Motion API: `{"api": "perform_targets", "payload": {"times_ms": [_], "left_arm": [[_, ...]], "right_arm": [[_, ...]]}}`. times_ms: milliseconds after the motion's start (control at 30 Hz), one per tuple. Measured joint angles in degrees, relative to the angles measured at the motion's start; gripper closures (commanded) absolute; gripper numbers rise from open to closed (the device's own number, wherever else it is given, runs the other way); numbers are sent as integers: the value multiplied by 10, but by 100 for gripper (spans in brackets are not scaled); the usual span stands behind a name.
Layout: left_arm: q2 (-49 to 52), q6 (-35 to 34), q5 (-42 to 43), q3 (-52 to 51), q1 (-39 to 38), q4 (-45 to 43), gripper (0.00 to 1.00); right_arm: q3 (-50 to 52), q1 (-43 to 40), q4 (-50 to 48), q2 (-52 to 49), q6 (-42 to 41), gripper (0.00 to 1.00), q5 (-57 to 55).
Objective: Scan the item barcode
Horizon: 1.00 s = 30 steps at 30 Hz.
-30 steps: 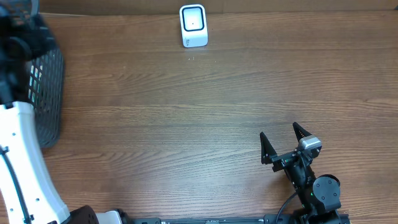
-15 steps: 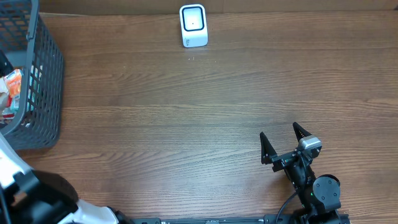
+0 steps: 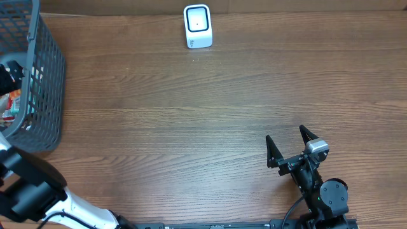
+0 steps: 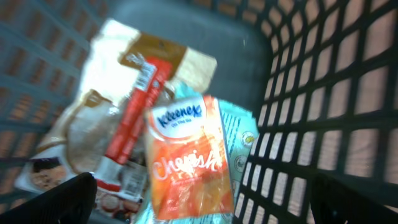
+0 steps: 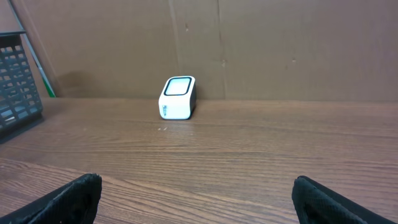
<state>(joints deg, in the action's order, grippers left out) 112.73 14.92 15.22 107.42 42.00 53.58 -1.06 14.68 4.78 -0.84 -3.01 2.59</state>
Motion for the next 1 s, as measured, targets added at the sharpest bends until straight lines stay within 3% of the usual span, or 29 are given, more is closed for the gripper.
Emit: {"api": "perform_targets", "payload": {"times_ms": [533, 733, 1000], "left_arm": [[89, 23, 4, 0, 0, 16, 0], [115, 28, -1, 0, 0, 18, 16], [121, 34, -3, 0, -3, 20, 58]], "right_arm": [[0, 0, 0, 0, 0, 0, 0], [0, 0, 0, 0, 0, 0, 0], [0, 0, 0, 0, 0, 0, 0]]}}
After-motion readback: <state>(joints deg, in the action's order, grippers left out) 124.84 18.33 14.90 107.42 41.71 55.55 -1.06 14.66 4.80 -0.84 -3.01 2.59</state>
